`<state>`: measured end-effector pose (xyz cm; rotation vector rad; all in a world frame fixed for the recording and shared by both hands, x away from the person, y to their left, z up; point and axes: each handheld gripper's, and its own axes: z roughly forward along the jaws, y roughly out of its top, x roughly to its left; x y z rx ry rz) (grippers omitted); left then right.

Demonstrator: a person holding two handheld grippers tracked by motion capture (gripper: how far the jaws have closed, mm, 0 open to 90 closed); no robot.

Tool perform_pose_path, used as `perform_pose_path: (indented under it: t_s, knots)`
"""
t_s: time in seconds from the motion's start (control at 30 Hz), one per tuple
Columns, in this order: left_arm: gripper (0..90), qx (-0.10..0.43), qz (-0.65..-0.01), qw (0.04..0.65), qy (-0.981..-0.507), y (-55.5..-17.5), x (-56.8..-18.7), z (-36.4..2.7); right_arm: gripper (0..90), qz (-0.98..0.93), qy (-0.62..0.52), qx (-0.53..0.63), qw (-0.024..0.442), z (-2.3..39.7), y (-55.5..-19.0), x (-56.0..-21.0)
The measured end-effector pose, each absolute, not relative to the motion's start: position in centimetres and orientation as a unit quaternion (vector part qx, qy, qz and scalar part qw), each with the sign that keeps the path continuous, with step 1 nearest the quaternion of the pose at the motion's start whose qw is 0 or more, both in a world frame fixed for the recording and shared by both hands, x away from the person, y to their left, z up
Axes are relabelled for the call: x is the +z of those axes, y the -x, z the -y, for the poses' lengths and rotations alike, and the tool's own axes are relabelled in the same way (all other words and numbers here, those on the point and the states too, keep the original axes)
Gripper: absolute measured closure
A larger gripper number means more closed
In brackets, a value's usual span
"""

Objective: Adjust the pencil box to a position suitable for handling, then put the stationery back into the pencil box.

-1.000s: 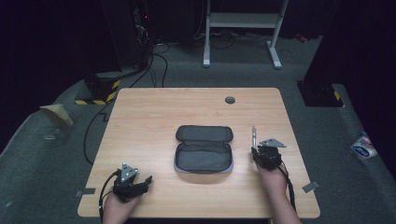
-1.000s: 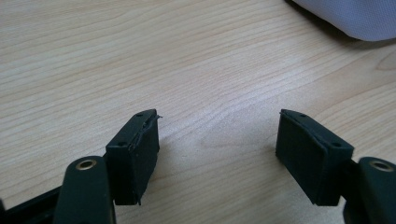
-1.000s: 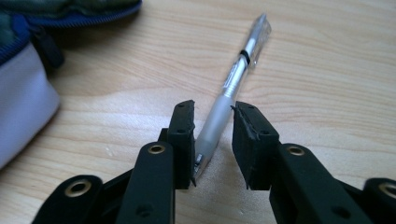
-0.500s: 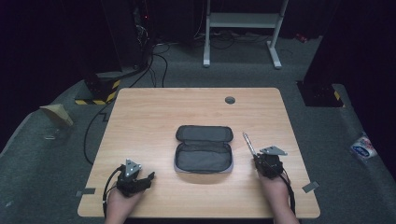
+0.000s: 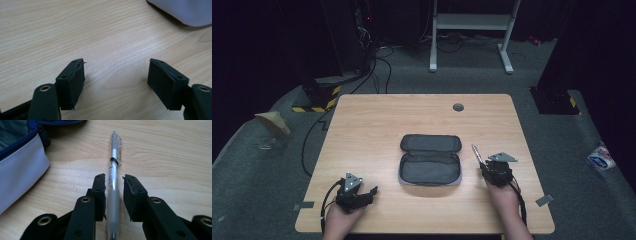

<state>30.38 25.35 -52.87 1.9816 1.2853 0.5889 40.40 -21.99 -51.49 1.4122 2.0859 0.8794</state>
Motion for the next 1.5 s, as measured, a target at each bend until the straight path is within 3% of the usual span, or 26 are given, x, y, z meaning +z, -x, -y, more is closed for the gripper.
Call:
perform_pose_path:
  t_s: [0.23,1.5]
  knots:
    - [30.1,0.228,-0.497,0.346,-0.763,-29.8,-52.9,-25.5,78.5,-0.77,-0.506,0.303,0.242,21.2,-41.2,-51.8]
    - [29.6,0.227,-0.499,0.346,-0.761,-30.0,-52.9,-25.5,78.7,-0.747,-0.466,0.385,0.276,21.5,-38.5,-47.0]
